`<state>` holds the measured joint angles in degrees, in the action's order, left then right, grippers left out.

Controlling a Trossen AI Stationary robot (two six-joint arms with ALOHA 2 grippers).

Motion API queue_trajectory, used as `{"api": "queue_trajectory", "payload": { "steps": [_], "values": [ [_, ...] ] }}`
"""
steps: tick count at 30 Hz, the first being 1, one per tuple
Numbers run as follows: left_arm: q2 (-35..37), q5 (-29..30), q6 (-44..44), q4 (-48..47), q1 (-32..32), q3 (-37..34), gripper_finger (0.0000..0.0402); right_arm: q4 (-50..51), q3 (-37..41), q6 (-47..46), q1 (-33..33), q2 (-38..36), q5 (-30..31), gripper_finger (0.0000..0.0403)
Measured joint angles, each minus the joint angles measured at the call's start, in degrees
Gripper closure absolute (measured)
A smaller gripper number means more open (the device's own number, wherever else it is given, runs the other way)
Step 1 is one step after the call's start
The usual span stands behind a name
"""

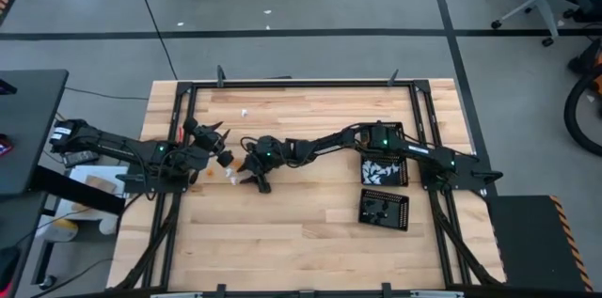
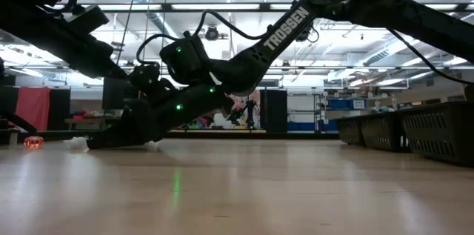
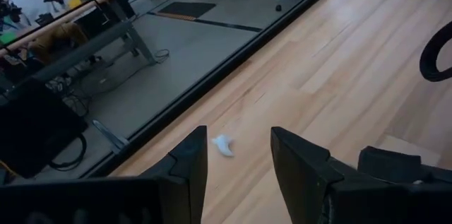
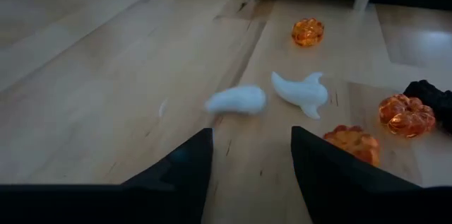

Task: Sort Halloween decoration
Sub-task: Put the orange pumpkin toy into the top black bin

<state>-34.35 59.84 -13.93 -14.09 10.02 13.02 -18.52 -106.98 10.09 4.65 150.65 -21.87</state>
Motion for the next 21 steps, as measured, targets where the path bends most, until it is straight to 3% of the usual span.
{"api": "queue_trajectory", "payload": {
  "steps": [8,13,21],
  "values": [
    [0.0,-1.1,-0.2,-0.1,0.1,0.0,0.026,1.3,0.1,-1.2,-0.1,-0.7,0.3,0.0222],
    [0.0,-2.0,-0.2,-0.5,0.1,0.0,0.026,7.3,0.3,-0.2,-0.4,-4.5,4.1,0.0221],
    [0.0,-1.0,-0.5,-0.7,0.1,0.0,0.026,5.3,0.3,4.9,-0.8,-5.2,10.3,0.0224]
  ]
}}
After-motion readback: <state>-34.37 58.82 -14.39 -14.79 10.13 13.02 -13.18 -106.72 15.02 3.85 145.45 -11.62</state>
